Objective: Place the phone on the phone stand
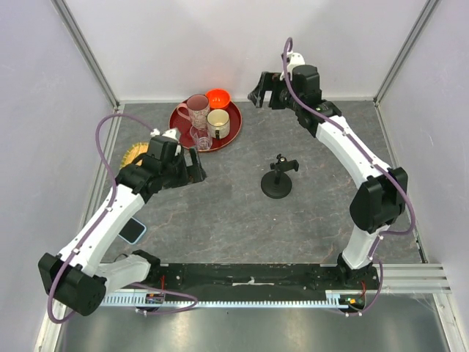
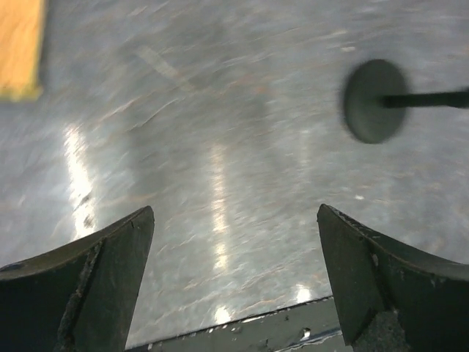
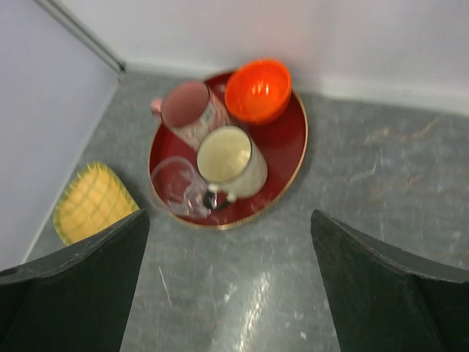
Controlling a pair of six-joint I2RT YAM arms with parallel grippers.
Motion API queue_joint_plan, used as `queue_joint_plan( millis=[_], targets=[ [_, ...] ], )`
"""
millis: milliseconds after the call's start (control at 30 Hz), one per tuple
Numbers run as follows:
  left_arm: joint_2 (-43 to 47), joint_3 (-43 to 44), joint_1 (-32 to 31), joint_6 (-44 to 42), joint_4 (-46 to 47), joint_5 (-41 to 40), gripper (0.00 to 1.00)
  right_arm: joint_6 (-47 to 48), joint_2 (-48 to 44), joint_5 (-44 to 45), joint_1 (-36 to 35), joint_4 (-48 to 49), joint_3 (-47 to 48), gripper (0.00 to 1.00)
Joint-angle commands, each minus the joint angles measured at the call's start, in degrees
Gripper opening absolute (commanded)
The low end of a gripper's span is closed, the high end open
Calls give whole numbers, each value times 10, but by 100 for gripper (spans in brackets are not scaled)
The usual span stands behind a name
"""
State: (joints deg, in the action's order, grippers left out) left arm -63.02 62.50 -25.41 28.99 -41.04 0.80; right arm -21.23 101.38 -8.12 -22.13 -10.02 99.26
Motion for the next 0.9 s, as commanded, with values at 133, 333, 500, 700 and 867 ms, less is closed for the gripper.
queue_joint_plan(
  millis=[133, 333, 500, 700, 867],
  targets=[
    [-3, -77, 231, 124, -67, -42, 100, 34, -11, -2, 0, -46, 22, 98],
    [-30, -75, 451, 244, -137, -154, 100, 58, -34, 35, 0, -52, 8, 98],
    [-84, -68, 519, 298, -154, -264, 100, 65, -47, 39, 0, -49, -1, 98],
    [-96, -121, 560, 309, -91, -268, 100, 71, -57, 29, 0, -45, -7, 98],
    [-62, -161, 570, 321, -58, -277, 100, 73, -65, 41, 0, -34, -20, 98]
  ],
)
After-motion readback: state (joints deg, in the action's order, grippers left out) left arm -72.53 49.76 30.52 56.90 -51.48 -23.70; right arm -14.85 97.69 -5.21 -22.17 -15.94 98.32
